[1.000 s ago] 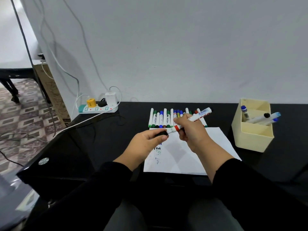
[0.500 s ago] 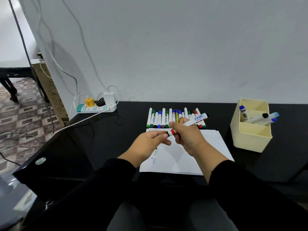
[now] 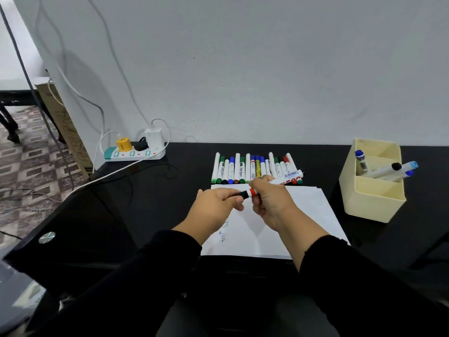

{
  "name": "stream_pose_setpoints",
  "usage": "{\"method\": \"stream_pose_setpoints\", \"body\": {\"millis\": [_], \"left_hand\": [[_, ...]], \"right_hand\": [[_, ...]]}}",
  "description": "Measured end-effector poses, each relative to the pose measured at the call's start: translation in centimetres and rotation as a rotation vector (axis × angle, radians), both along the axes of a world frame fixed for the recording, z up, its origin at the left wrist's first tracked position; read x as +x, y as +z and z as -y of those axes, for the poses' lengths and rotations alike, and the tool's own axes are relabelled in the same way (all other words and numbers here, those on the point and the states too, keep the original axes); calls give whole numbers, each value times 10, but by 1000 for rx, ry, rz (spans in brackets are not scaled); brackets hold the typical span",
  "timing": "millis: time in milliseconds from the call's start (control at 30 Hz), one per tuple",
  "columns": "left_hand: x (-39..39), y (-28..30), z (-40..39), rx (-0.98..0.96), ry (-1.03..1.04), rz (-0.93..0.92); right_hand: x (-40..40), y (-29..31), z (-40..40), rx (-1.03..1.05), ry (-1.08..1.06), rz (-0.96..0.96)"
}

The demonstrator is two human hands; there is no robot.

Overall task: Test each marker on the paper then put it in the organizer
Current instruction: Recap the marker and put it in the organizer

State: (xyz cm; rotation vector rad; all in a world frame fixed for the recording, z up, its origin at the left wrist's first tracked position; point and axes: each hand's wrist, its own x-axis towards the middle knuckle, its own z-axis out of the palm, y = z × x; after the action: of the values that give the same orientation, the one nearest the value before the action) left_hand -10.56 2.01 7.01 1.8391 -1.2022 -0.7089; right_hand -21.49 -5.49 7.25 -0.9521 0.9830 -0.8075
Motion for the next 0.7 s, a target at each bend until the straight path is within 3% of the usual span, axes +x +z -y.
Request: {"method": "stream_pose_setpoints", "body": {"millis": [233,467,700], "left_hand": [[27,-19,-1,-16,-90,64],[53,-59,-9,494,142,538],[50,-78,-12,524,153,716]], "right_hand": [[-1,-1,5,-1,19,-51],[-15,-3,15,-27,-127,-169],[-26,-14,23,-228,-226,-259]]}}
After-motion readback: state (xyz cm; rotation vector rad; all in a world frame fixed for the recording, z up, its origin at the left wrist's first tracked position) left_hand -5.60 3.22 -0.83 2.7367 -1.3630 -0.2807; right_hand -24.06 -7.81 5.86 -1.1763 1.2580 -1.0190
